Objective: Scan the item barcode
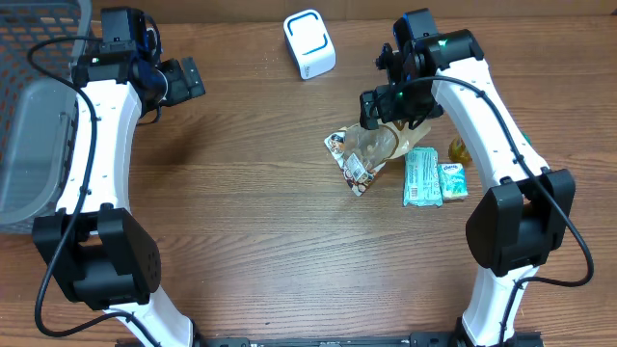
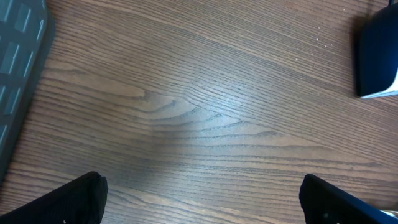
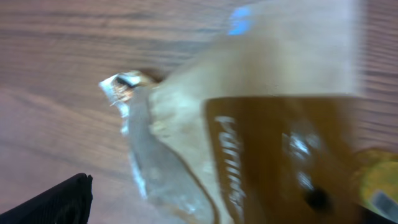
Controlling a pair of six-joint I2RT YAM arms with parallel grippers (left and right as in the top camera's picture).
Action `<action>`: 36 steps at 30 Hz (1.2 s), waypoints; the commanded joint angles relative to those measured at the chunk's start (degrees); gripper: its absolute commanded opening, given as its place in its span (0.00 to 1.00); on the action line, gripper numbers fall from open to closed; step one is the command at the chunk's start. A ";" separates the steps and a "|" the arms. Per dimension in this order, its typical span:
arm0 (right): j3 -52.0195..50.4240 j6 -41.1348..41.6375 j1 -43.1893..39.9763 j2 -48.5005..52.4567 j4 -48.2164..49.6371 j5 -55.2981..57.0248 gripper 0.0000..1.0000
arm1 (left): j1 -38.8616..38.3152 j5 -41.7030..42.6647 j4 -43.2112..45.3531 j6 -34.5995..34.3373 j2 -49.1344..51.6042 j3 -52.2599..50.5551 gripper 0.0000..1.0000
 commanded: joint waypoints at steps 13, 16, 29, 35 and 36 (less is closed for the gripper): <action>-0.22 12.98 -0.28 -0.17 4.28 12.98 1.00 | -0.13 -0.13 0.09 0.22 0.02 1.33 1.00; -0.22 12.96 -0.28 -0.17 4.31 12.98 1.00 | -0.13 -0.13 0.09 0.22 0.02 1.33 1.00; -0.22 12.96 -0.28 -0.17 4.31 12.98 1.00 | -0.11 -0.13 0.09 0.22 0.02 1.33 1.00; -0.22 12.96 -0.31 -0.17 4.42 12.85 1.00 | -0.13 -0.13 0.09 0.22 0.02 1.33 1.00; -0.22 12.96 -0.39 -1.05 4.48 12.79 1.00 | -0.13 -0.13 0.09 0.22 0.02 1.33 1.00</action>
